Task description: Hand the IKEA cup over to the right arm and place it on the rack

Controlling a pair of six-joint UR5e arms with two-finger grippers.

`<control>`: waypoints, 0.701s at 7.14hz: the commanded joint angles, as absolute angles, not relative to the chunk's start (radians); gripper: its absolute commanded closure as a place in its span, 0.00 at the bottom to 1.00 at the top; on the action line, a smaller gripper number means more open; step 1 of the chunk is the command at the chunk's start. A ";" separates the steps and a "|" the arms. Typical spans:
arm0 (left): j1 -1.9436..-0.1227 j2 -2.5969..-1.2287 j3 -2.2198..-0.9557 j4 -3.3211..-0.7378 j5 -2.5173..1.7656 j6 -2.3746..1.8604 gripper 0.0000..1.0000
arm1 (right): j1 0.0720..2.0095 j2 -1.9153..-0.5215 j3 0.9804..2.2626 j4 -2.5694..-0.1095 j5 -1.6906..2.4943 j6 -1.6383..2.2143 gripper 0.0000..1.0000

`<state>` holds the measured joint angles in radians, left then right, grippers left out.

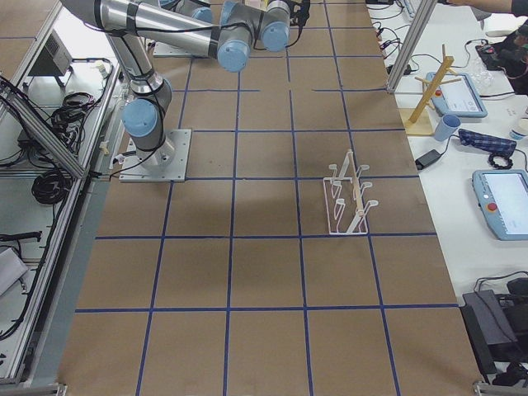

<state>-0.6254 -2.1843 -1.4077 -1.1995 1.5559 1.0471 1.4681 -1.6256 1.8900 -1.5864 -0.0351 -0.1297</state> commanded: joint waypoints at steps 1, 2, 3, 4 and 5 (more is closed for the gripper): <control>-0.627 -2.197 -1.410 -1.197 1.560 1.043 0.28 | 1.468 -1.615 1.913 -1.589 0.010 -0.120 0.00; -0.629 -2.194 -1.419 -1.198 1.562 1.043 0.54 | 1.468 -1.615 1.916 -1.591 0.011 -0.121 0.00; -0.629 -2.195 -1.420 -1.198 1.562 1.045 0.66 | 1.468 -1.615 1.917 -1.591 0.012 -0.124 0.00; -0.630 -2.194 -1.420 -1.198 1.560 1.043 0.69 | 1.468 -1.618 1.919 -1.589 0.012 -0.124 0.00; -0.630 -2.186 -1.420 -1.203 1.557 1.042 0.69 | 1.468 -1.623 1.921 -1.591 0.012 -0.124 0.00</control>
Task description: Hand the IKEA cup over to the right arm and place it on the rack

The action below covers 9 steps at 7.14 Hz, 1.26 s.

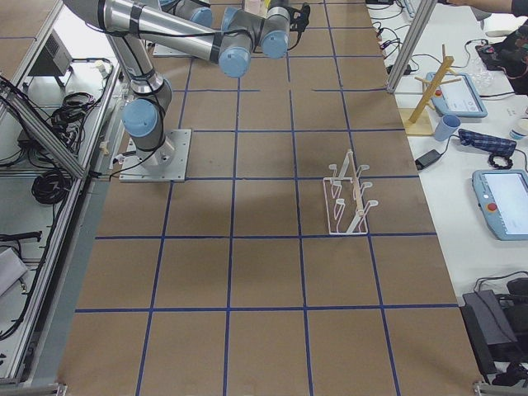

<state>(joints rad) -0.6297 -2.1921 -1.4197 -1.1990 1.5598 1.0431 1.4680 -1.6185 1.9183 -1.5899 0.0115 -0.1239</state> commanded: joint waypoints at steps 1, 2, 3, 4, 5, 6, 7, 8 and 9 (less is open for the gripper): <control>-0.635 -2.160 -1.419 -1.225 1.548 1.022 0.69 | 1.470 -1.626 1.919 -1.591 0.011 -0.121 0.00; -0.637 -2.136 -1.407 -1.276 1.502 1.022 0.69 | 1.470 -1.628 1.917 -1.591 0.011 -0.123 0.00; -0.638 -2.100 -1.408 -1.335 1.496 1.022 0.69 | 1.471 -1.628 1.913 -1.591 0.011 -0.123 0.00; -0.640 -2.099 -1.423 -1.336 1.496 1.035 0.73 | 1.473 -1.625 1.911 -1.592 0.011 -0.132 0.00; -0.640 -2.106 -1.427 -1.329 1.497 1.040 0.73 | 1.473 -1.621 1.913 -1.630 0.014 -0.126 0.00; -0.640 -2.114 -1.419 -1.324 1.502 1.040 0.74 | 1.477 -1.621 1.913 -1.637 0.014 -0.123 0.00; -0.640 -2.115 -1.420 -1.322 1.508 1.039 0.72 | 1.491 -1.620 1.919 -1.638 0.012 -0.127 0.00; -0.638 -2.123 -1.420 -1.319 1.508 1.046 0.71 | 1.497 -1.618 1.919 -1.638 0.012 -0.118 0.00; -0.638 -2.128 -1.427 -1.307 1.508 1.057 0.64 | 1.497 -1.618 1.919 -1.638 0.011 -0.117 0.00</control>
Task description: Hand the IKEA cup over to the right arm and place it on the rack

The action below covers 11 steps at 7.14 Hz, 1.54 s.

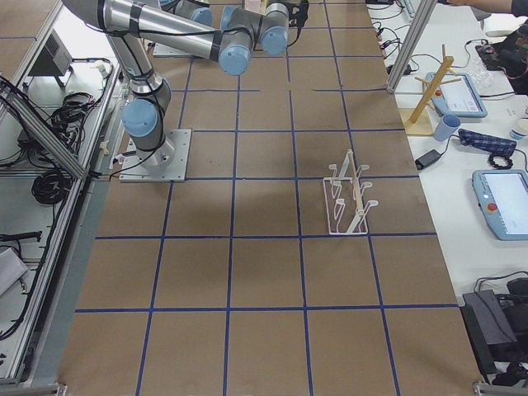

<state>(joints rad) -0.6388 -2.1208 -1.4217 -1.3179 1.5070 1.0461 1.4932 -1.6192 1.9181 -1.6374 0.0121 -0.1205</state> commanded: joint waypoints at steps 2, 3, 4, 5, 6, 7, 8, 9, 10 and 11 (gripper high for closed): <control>-0.638 -2.152 -1.430 -1.304 1.541 1.061 0.64 | 1.497 -1.615 1.921 -1.637 0.012 -0.117 0.00; -0.638 -2.160 -1.428 -1.304 1.563 1.062 0.86 | 1.497 -1.615 1.921 -1.637 0.012 -0.115 0.00; -0.638 -2.161 -1.428 -1.304 1.581 1.060 0.99 | 1.497 -1.615 1.921 -1.637 0.012 -0.115 0.00; -0.638 -2.161 -1.424 -1.304 1.586 1.055 1.00 | 1.497 -1.615 1.921 -1.638 0.012 -0.115 0.00; -0.638 -2.157 -1.413 -1.305 1.585 1.054 1.00 | 1.497 -1.615 1.921 -1.638 0.012 -0.117 0.00; -0.638 -2.145 -1.402 -1.304 1.583 1.058 1.00 | 1.497 -1.615 1.919 -1.640 0.012 -0.117 0.00; -0.638 -2.135 -1.382 -1.302 1.579 1.061 1.00 | 1.497 -1.615 1.919 -1.641 0.012 -0.117 0.00; -0.640 -2.138 -1.334 -1.322 1.565 1.063 1.00 | 1.497 -1.615 1.919 -1.641 0.014 -0.117 0.00; -0.643 -2.122 -1.286 -1.413 1.507 1.062 1.00 | 1.497 -1.617 1.919 -1.641 0.015 -0.117 0.00; -0.643 -2.097 -1.246 -1.543 1.450 1.062 1.00 | 1.497 -1.617 1.919 -1.643 0.017 -0.117 0.00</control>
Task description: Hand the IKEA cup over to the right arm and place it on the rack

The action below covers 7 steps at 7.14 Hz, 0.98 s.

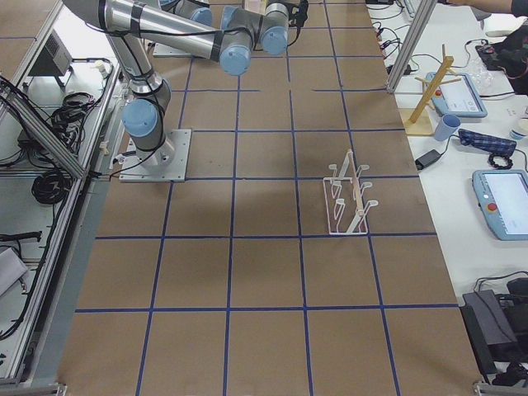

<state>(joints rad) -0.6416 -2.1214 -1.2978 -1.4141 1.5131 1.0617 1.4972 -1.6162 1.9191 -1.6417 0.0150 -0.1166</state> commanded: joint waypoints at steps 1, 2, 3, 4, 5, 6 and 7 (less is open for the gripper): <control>-0.644 -2.070 -1.217 -1.666 1.416 1.062 1.00 | 1.497 -1.615 1.919 -1.643 0.017 -0.118 0.00; -0.647 -2.039 -1.195 -1.845 1.351 1.062 1.00 | 1.497 -1.615 1.917 -1.643 0.017 -0.118 0.00; -0.678 -2.011 -1.189 -1.997 1.315 1.074 1.00 | 1.496 -1.614 1.917 -1.643 0.018 -0.117 0.00; -0.719 -1.987 -1.193 -2.091 1.219 1.060 1.00 | 1.491 -1.614 1.917 -1.643 0.018 -0.118 0.00; -0.747 -1.973 -1.210 -2.234 1.089 1.057 1.00 | 1.482 -1.614 1.917 -1.643 0.018 -0.120 0.00; -0.768 -1.986 -1.239 -2.317 1.004 1.058 1.00 | 1.479 -1.614 1.917 -1.644 0.018 -0.124 0.00; -0.814 -1.967 -1.303 -2.377 0.988 1.054 1.00 | 1.471 -1.614 1.917 -1.644 0.018 -0.127 0.00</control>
